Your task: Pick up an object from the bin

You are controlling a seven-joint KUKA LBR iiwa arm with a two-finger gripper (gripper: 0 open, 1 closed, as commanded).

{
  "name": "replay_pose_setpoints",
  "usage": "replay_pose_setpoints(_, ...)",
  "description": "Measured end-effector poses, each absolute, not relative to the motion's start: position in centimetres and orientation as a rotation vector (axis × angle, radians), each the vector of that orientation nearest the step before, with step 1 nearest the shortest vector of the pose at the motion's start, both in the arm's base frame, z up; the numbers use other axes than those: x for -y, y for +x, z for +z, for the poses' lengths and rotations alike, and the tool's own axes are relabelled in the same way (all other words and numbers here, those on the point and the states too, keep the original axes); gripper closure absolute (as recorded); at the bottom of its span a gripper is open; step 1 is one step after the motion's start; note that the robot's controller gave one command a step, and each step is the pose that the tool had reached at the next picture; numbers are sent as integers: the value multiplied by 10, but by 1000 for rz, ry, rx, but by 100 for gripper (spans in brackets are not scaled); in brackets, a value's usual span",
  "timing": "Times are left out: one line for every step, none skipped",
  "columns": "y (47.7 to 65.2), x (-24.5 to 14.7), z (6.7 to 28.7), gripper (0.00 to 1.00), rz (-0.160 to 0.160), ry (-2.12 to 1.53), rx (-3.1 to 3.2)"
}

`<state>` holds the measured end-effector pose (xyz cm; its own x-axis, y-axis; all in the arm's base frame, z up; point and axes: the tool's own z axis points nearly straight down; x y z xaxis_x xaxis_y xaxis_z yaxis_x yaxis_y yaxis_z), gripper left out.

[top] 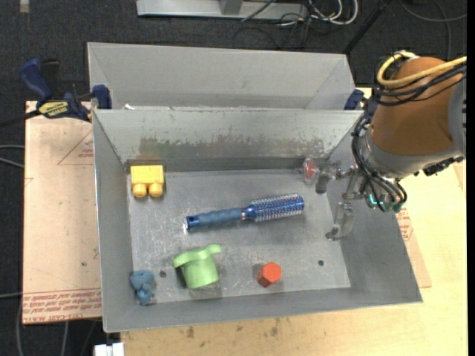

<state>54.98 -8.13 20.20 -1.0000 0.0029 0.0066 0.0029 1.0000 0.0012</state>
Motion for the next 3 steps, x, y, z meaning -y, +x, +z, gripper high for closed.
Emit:
replay_pose_setpoints(623,23,82,0,-5,439,3111)
replay_pose_setpoints(623,24,85,100,-2,438,3113)
replay_pose_setpoints(590,10,221,100,1,523,3106)
